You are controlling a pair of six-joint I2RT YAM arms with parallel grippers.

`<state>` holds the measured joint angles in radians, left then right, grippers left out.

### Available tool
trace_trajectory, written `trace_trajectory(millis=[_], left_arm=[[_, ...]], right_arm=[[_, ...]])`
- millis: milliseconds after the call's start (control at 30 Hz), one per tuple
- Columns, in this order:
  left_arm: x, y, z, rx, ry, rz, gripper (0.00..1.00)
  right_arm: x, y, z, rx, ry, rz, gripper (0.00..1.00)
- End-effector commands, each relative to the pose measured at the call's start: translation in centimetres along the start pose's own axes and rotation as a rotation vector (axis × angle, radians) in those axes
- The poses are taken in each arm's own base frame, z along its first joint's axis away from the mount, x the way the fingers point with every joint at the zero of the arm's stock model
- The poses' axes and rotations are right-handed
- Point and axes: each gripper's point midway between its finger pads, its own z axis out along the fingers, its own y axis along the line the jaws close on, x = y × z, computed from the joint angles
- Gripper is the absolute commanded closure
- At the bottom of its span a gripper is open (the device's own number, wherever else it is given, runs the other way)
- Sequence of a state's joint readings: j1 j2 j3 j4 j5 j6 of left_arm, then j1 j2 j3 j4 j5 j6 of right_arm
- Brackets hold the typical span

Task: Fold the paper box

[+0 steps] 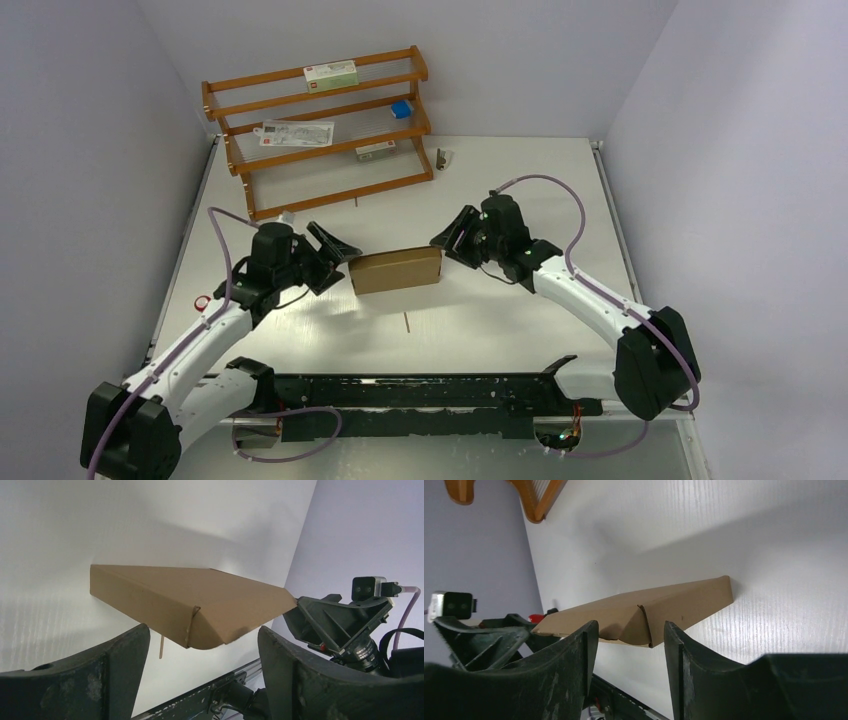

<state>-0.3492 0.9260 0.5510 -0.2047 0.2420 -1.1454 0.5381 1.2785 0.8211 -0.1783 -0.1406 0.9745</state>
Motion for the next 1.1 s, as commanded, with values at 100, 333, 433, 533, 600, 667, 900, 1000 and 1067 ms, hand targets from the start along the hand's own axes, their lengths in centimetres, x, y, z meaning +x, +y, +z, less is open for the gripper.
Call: trace_trajectory(millis=[100, 333, 433, 533, 600, 667, 900, 1000, 1067], left_arm=[[0.5, -0.9, 0.8, 0.072, 0.038, -0.043, 0.21], [0.6, -0.9, 1.0, 0.12, 0.025, -0.065, 0.38], [0.7, -0.5, 1.1, 0.122, 0.02, -0.064, 0.45], [0.6, -0.1, 1.1, 0.111, 0.008, -0.053, 0.5], [0.5, 0.3, 1.2, 0.099, 0.0, -0.048, 0.52], [0.5, 0.7, 1.3, 0.089, -0.006, -0.045, 0.53], [0.6, 1.7, 1.7, 0.056, -0.002, -0.008, 0.49], [0.3, 2.2, 1.8, 0.048, -0.007, -0.005, 0.51], [0.4, 2.5, 1.9, 0.044, 0.0, -0.004, 0.54]], right_arm=[[0.4, -0.3, 0.2, -0.03, 0.011, 0.037, 0.51], [0.9, -0.4, 0.5, -0.052, 0.021, 0.043, 0.58], [1.0, -0.6, 0.6, -0.06, 0.024, 0.044, 0.6], [1.2, -0.9, 0.8, -0.069, 0.025, 0.039, 0.61], [1.5, -1.4, 0.9, -0.065, 0.033, 0.044, 0.62], [1.8, -1.7, 1.0, -0.079, 0.041, 0.043, 0.63], [2.2, -2.7, 1.1, -0.089, 0.048, 0.004, 0.68], [2.5, -3.4, 1.2, -0.093, 0.06, 0.002, 0.7], [2.7, -3.8, 1.4, -0.093, 0.074, -0.002, 0.71]])
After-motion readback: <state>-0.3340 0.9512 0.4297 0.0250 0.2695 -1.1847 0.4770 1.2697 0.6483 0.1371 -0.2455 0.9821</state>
